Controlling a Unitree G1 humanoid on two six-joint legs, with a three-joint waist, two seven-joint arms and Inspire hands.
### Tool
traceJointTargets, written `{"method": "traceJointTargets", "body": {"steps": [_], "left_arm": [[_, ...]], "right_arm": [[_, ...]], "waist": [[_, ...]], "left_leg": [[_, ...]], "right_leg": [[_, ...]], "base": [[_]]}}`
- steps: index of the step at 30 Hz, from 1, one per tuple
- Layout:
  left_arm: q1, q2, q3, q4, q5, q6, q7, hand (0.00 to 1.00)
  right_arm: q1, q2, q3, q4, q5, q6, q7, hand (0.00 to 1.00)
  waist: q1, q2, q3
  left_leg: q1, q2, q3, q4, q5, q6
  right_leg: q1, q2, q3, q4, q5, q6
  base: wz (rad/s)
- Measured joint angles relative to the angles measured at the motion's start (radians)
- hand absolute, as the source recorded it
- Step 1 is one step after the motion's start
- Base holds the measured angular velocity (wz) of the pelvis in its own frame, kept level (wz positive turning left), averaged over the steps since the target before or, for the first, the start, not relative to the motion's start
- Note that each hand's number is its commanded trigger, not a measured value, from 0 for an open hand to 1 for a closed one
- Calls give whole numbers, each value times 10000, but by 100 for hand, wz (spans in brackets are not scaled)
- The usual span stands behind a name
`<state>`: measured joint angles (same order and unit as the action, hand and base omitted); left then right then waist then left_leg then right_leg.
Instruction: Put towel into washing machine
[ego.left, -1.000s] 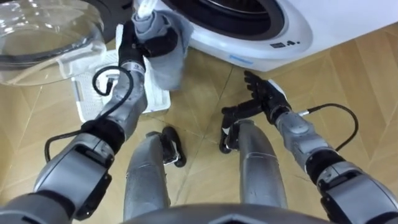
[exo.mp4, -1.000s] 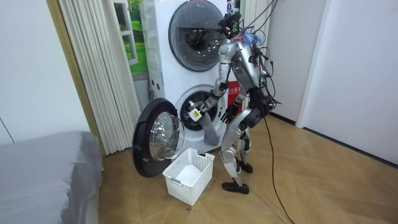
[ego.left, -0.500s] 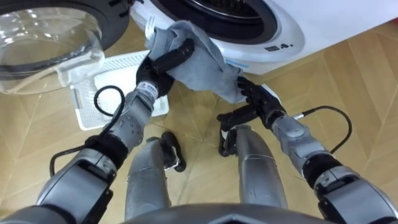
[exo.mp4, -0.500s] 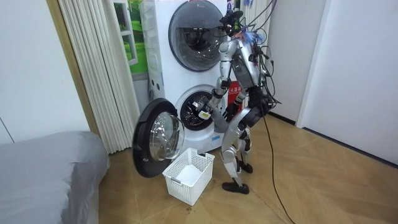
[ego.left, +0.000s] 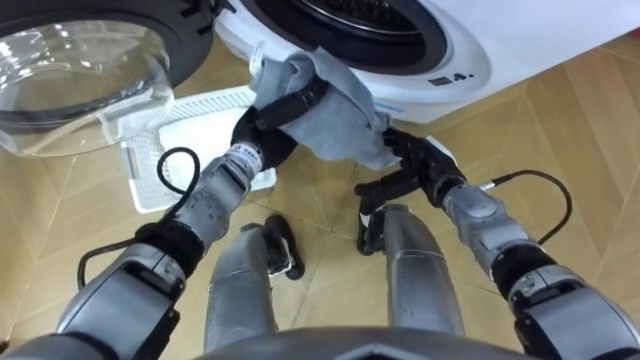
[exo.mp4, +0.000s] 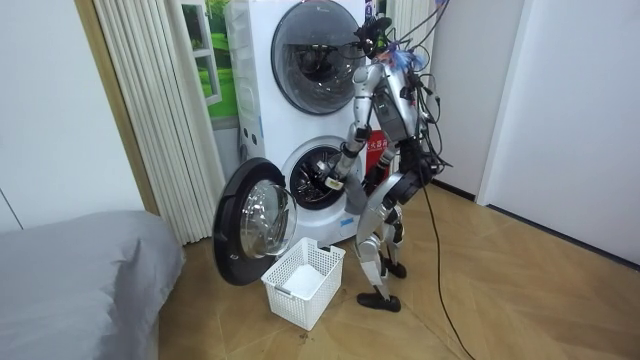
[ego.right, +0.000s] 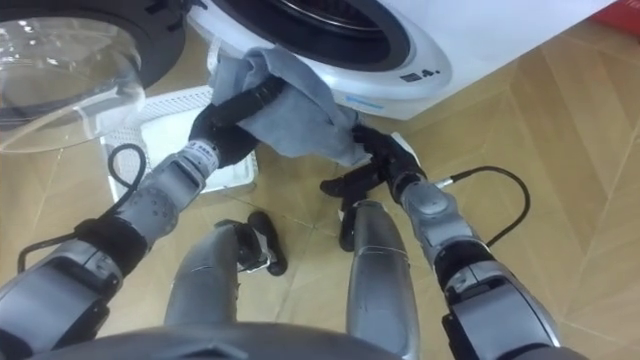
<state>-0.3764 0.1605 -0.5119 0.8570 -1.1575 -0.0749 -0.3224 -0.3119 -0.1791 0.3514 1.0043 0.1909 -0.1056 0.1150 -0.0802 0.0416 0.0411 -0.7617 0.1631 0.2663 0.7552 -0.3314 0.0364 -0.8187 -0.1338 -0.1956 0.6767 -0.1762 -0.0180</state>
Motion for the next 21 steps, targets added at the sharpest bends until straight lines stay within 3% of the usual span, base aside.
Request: {"method": "traceJointTargets", "body": {"steps": [6, 12, 16, 21], "left_arm": [[-2, 229, -233, 32, 383, 38, -391, 100], [-2, 374, -244, -335, 1011, -11, -403, 100], [-3, 701, -454, -960, 998, -40, -399, 100], [-3, 778, -494, -1381, 859, -89, -411, 100]], "right_arm": [[73, -220, 96, -19, -13, 171, -31, 0], [88, -313, 103, -43, -12, 143, -39, 0], [77, -408, 94, -147, -7, 93, -30, 0], [39, -622, 94, -394, -45, -67, 42, 0]], "waist": [[-15, 169, 114], [19, 176, 116], [3, 183, 112], [11, 209, 93]], "left_leg": [[56, -6, 88, -114, 1, -2], [33, 18, 291, -262, 9, -17], [35, 17, 323, -307, 8, -19], [52, -32, 330, -339, 11, -18]], "right_leg": [[-23, -9, 40, -45, -6, -2], [-205, -4, 123, -23, -18, -19], [-230, -14, 119, -43, -18, -18], [-241, -67, 95, -10, -18, -16]], "base": [[-2], [-6], [-2], [0]]}}
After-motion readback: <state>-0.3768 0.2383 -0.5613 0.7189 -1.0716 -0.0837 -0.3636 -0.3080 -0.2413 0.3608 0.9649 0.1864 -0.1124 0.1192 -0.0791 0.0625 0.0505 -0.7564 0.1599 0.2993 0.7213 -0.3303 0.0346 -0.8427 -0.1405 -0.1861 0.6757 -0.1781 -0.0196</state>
